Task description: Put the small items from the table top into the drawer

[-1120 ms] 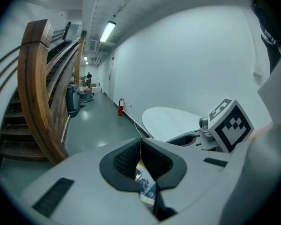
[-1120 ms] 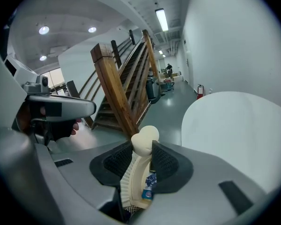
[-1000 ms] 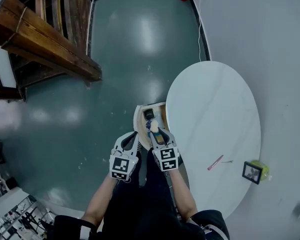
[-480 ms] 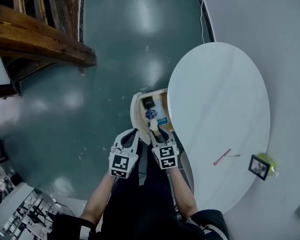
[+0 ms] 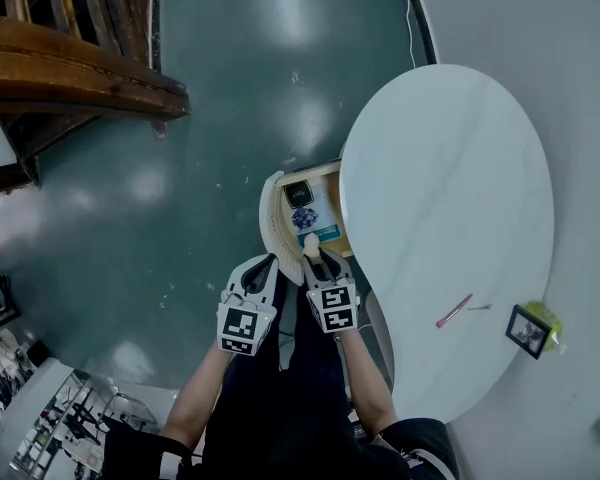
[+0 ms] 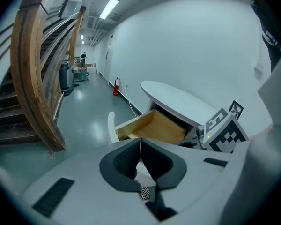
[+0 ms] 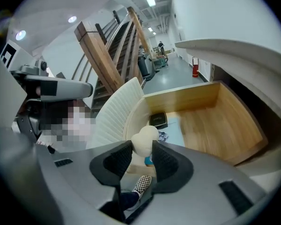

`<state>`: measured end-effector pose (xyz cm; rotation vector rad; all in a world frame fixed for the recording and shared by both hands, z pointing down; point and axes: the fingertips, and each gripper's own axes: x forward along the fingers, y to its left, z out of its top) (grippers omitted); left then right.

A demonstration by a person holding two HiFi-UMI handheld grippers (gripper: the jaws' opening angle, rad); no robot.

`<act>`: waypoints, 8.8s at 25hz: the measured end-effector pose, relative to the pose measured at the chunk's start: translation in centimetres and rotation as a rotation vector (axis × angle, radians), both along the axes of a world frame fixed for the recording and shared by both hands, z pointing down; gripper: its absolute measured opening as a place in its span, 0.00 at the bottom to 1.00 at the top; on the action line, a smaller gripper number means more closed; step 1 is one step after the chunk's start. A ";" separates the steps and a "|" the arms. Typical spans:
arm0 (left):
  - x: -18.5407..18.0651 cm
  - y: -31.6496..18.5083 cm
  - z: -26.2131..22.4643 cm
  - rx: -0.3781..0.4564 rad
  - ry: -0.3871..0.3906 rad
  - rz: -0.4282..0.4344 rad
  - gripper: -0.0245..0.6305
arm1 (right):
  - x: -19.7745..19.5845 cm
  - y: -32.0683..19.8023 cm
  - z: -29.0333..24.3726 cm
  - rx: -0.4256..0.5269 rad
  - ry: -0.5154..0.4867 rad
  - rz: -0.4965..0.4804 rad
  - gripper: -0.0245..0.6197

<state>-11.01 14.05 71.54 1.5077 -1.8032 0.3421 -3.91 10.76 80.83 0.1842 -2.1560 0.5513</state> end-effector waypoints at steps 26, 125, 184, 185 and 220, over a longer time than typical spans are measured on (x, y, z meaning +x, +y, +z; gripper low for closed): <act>-1.0 -1.0 -6.1 0.083 -0.064 0.017 0.07 | -2.2 -2.1 -6.6 0.073 -0.098 0.047 0.36; 33.5 -18.4 -16.2 0.290 -0.057 0.894 0.07 | 37.7 -14.9 -20.1 0.388 -0.105 0.994 0.10; 16.3 -12.9 -21.3 0.314 -0.188 0.439 0.07 | 18.7 -15.2 -25.5 0.405 -0.197 0.532 0.14; 15.4 -12.3 -21.4 0.312 -0.194 0.420 0.07 | 17.6 -14.9 -25.7 0.405 -0.205 0.512 0.14; -0.1 -1.3 -8.5 0.109 -0.077 0.061 0.07 | 0.2 -3.0 -11.9 0.147 -0.106 0.099 0.14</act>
